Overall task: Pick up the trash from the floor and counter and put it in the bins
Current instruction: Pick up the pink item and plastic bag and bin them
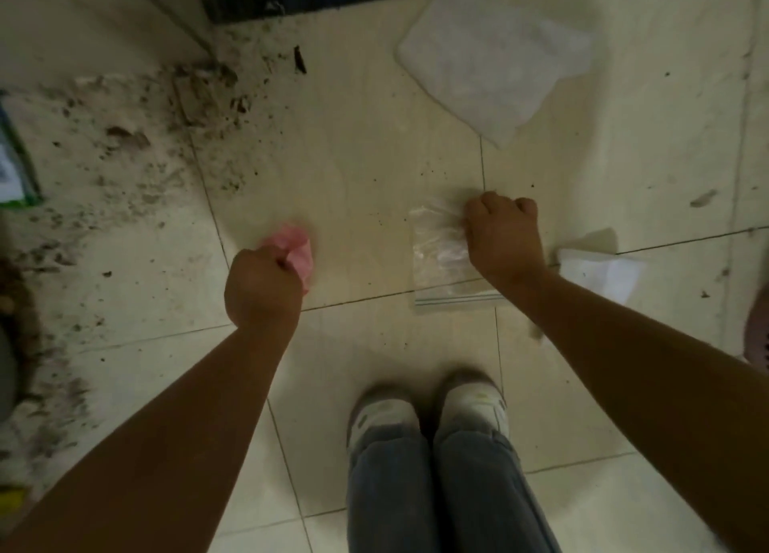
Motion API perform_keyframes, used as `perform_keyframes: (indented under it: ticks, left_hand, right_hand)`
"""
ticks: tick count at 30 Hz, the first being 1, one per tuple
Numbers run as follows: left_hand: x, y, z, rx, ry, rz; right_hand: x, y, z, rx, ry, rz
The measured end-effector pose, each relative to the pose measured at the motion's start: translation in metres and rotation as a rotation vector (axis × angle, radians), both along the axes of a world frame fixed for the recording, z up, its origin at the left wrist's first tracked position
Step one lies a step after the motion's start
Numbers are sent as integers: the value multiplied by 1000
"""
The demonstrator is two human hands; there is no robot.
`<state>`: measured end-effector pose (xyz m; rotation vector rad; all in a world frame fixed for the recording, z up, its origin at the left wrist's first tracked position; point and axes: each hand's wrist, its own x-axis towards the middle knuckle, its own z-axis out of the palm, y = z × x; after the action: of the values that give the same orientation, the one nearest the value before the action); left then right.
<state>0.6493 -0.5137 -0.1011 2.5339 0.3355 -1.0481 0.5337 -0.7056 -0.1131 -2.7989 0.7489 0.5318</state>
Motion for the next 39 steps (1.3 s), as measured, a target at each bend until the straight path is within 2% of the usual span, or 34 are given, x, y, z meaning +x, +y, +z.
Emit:
perform_keyframes:
  ticks: [1, 4, 7, 11, 18, 22, 25, 28, 32, 34, 39]
  left_hand:
    - [1, -2, 4, 36, -3, -25]
    - [-5, -15, 35, 141, -45, -289]
    - [-14, -35, 86, 122, -27, -483]
    - [-30, -73, 163, 36, 31, -610]
    - [-90, -163, 296, -165, 161, -860]
    - [-149, -208, 364, -228, 197, -1019]
    - [-223, -238, 410, -311, 242, -1084]
    - [-307, -257, 428, -353, 275, -1158]
    - [-430, -261, 432, -392, 383, -1228]
    - [-485, -264, 427, -367, 383, -1264]
    - [-589, -263, 393, -272, 366, -1248]
  right_hand:
    - [-1, -1, 2, 19, -2, -15]
    - [-10, 3, 24, 90, 15, -115]
    - [-27, 5, 71, 165, 116, -206]
    - [-53, 3, 158, 261, 243, -432]
    - [-134, -34, 303, 448, 25, -1082]
    - [-210, -55, 377, 403, -40, -1354]
    - [-301, -67, 429, 313, -97, -1532]
    - [-397, -64, 455, 263, -105, -1723]
    - [-507, -39, 460, 270, -88, -1991]
    - [-548, -38, 452, 328, -86, -2011]
    - [-625, -47, 418, 428, 1, -1894]
